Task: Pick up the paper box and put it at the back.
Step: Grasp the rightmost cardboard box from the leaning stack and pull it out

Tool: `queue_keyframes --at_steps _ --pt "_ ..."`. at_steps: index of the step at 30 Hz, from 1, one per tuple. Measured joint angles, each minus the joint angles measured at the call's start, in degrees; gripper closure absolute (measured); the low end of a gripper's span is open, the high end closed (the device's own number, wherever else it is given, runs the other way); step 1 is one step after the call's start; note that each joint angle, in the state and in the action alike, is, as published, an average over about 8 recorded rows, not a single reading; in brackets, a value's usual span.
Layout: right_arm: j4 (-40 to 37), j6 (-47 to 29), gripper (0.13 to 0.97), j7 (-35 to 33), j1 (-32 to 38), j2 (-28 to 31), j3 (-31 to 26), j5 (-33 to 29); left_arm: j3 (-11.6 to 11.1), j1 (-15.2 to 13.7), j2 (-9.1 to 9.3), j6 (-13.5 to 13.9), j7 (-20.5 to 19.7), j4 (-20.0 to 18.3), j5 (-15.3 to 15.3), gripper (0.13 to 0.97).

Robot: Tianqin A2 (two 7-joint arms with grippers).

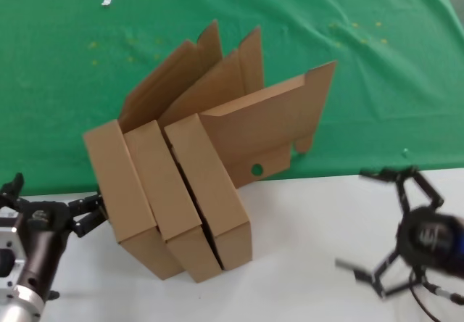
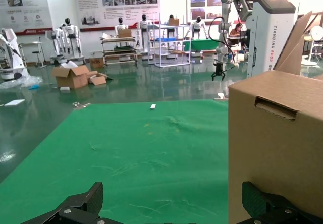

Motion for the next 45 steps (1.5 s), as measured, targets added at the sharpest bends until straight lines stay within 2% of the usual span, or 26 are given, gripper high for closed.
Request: queue_keyframes --at_steps 3,8,20,26,34,35,45 --pt "-3.8 -7.0 0.129 -1.4 3.6 0.6 -5.8 -0.5 0.0 0.0 0.0 0.0 0.0 0.0 0.0 0.132" --pt "-9.1 -14.4 0.129 -3.7 8.7 -1.8 -11.6 -2.8 0.0 0.0 0.0 0.0 0.0 0.0 0.0 0.132" --pt "-20.9 -18.4 0.139 -8.0 18.3 -11.4 -21.7 -3.9 0.0 0.0 0.0 0.0 0.0 0.0 0.0 0.132" --pt "-28.2 -18.5 0.155 -9.6 22.5 -16.5 -24.5 -3.3 0.0 0.0 0.0 0.0 0.0 0.0 0.0 0.132" --pt "-37.5 -18.6 0.248 -13.1 26.4 -21.5 -27.0 -4.1 0.0 0.0 0.0 0.0 0.0 0.0 0.0 0.132" --pt "-38.7 -18.6 0.248 -13.6 26.8 -22.0 -26.9 -4.5 0.0 0.0 0.0 0.0 0.0 0.0 0.0 0.132" --pt "-48.4 -15.3 0.432 -16.7 30.2 -25.2 -22.0 -12.3 0.0 0.0 0.0 0.0 0.0 0.0 0.0 0.132"
